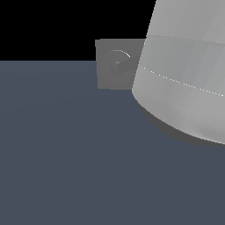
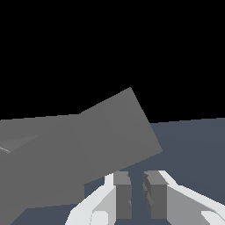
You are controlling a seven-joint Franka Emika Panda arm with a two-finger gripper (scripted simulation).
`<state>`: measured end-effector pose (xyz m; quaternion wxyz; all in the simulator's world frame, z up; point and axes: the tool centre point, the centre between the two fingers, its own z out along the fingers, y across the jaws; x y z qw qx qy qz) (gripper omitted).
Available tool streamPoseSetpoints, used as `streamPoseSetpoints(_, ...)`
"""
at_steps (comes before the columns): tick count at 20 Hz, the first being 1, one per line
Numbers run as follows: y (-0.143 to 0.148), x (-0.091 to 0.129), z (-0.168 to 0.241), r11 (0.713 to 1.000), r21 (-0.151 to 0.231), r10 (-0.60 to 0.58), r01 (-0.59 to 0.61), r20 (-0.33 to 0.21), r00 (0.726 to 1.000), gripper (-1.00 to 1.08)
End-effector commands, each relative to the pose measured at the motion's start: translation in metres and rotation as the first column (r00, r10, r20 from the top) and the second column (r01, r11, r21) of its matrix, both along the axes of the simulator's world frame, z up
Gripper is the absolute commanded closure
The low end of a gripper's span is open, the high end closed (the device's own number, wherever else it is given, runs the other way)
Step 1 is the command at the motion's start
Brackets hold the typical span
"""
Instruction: Turn on the faucet by rotating a designated handle.
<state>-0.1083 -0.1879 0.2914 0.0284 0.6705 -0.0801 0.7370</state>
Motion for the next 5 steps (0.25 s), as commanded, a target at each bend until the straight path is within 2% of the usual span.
streamPoseSetpoints(1,0.0027,0.0066,-0.0023,0.999,-0.02,0.023,-0.025,-0.094,0.995,1.08)
streamPoseSetpoints(5,0.0008,0.0069,0.0073,0.999,-0.023,0.023,-0.026,-0.093,0.995,1.08)
